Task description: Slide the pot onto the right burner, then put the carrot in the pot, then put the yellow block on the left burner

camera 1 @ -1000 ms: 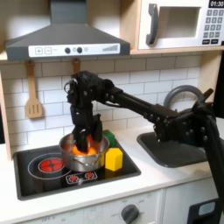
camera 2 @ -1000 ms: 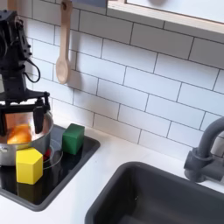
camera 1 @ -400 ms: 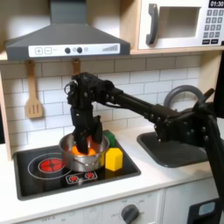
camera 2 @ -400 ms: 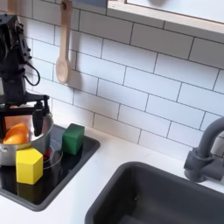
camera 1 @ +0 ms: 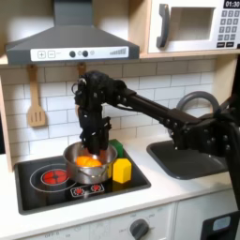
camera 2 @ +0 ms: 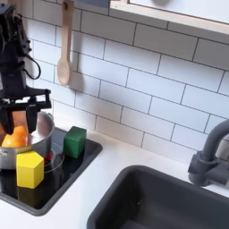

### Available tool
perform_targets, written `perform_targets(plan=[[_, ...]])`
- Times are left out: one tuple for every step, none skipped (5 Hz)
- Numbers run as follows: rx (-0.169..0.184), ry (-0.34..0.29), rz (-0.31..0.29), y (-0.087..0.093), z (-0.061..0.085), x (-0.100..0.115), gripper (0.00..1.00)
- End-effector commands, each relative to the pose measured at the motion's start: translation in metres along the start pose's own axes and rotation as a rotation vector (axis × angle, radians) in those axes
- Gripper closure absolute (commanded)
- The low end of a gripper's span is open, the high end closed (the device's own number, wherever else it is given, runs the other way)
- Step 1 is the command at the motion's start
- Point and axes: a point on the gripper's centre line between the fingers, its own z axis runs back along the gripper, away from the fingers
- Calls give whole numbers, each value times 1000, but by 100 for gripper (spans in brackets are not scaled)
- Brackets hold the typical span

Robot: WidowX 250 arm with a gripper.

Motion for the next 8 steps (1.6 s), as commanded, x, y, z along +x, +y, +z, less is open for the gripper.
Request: perform_targets(plan=[[-20, -42, -4, -4, 18, -3, 0], [-27, -32, 8, -4, 18, -5, 0], [-23, -38, 7, -2, 24, -10, 0], [-66, -70, -14, -2, 40, -17, 0], [-97, -96, -54, -4, 38, -31, 0], [-60, -106, -65, 5, 33, -43, 0], [-62, -106, -64, 9, 31, -56, 0], [-47, -124, -99, 10, 32, -71, 0]])
